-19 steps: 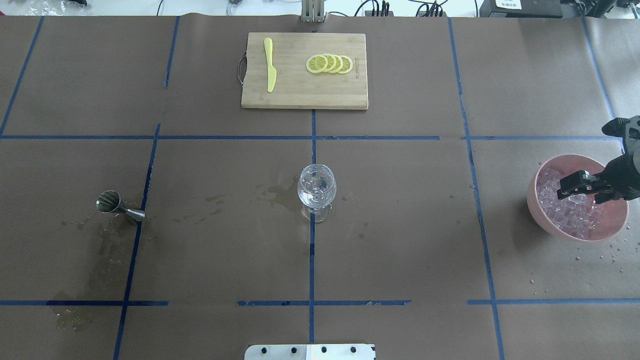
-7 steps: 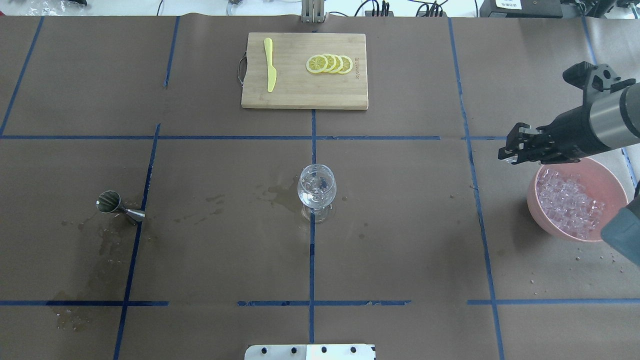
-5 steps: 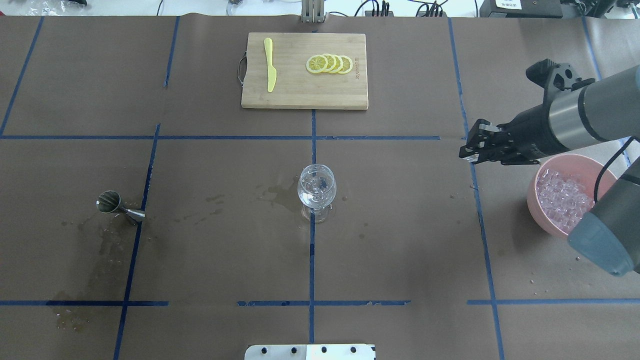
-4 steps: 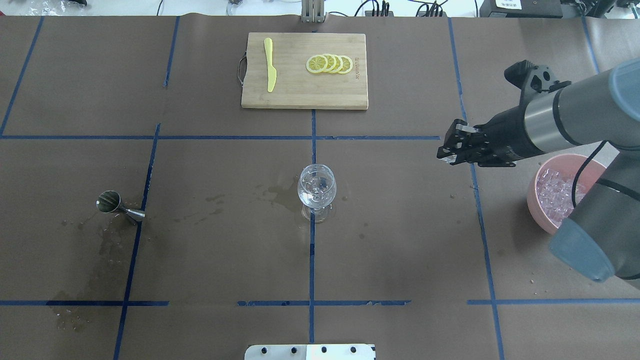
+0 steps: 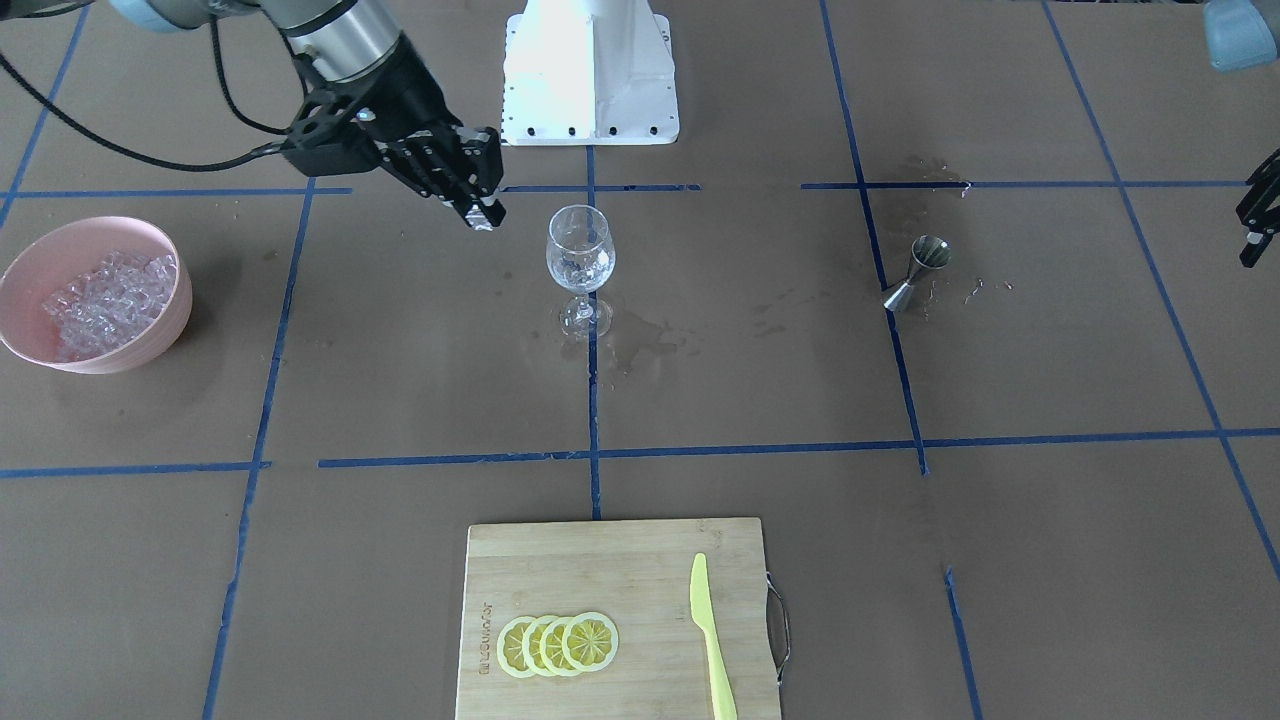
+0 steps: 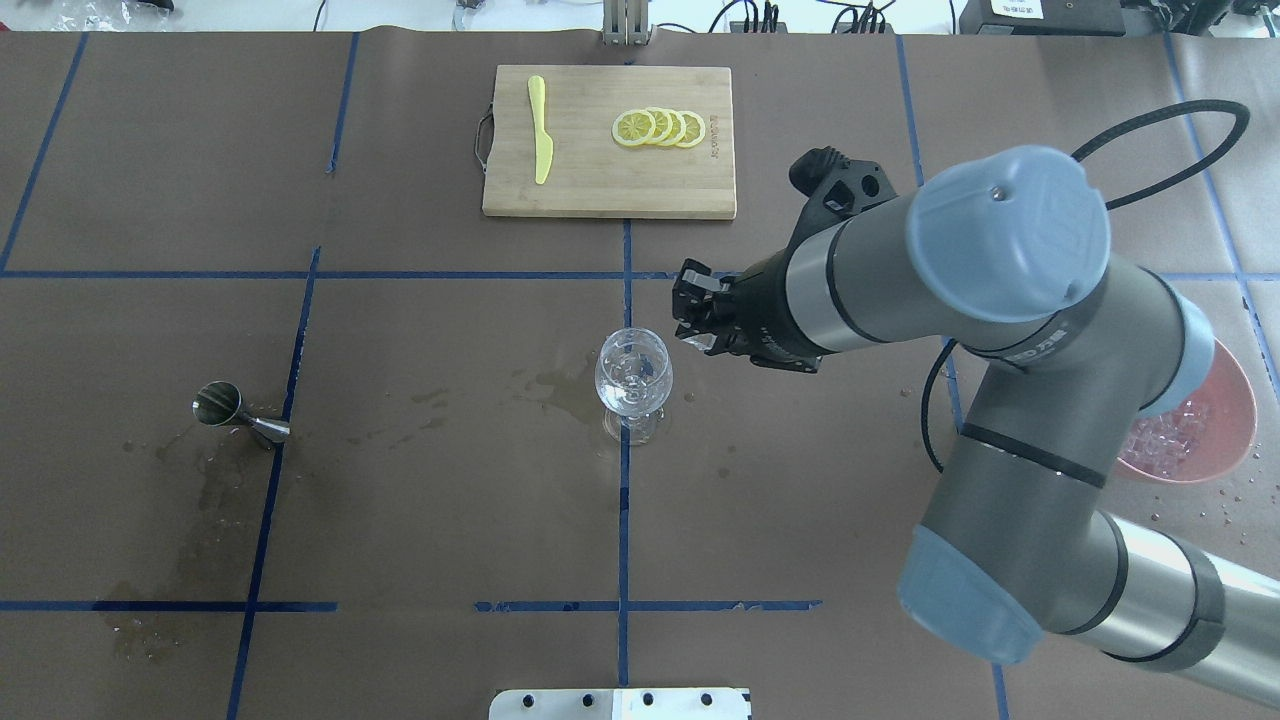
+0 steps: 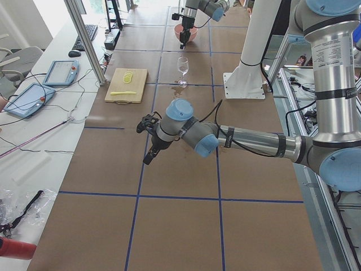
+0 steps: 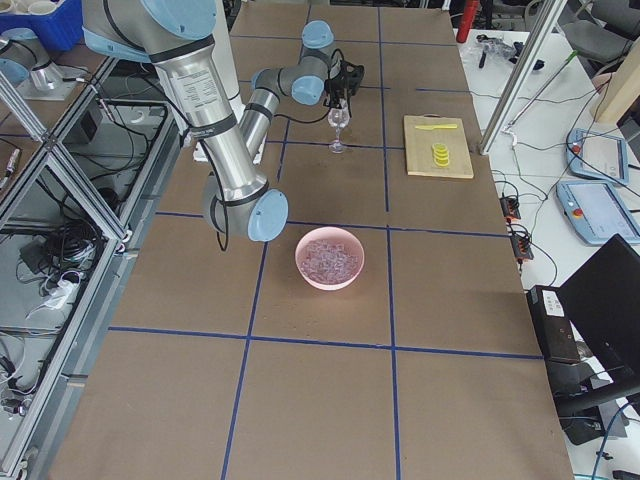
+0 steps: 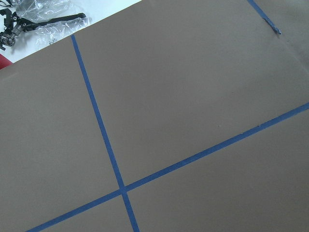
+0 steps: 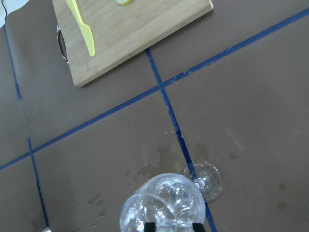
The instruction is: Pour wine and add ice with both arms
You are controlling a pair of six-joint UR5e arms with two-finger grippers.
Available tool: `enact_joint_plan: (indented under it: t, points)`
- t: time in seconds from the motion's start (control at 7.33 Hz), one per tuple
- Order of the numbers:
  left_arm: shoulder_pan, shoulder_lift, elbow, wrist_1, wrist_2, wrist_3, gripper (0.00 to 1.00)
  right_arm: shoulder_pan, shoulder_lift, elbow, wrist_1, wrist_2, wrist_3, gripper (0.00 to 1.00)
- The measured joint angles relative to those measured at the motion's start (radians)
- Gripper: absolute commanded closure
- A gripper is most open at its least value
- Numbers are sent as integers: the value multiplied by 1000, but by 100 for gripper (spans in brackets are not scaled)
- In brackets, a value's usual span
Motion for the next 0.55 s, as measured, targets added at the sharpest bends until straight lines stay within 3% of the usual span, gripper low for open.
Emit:
enact_joint_plan:
  t: [0.14,0.41,0.55]
  points:
    - [-1,0,-1,1,0,1,0,-26,30,-4,-14,-28,24,100]
    - [-2,0,-4,1,0,0,0,-43,52,-15,-19,-45,45,21]
    - [-2,2,-7,0,0,-1,0,-45,54,-20,-20,-53,48,4]
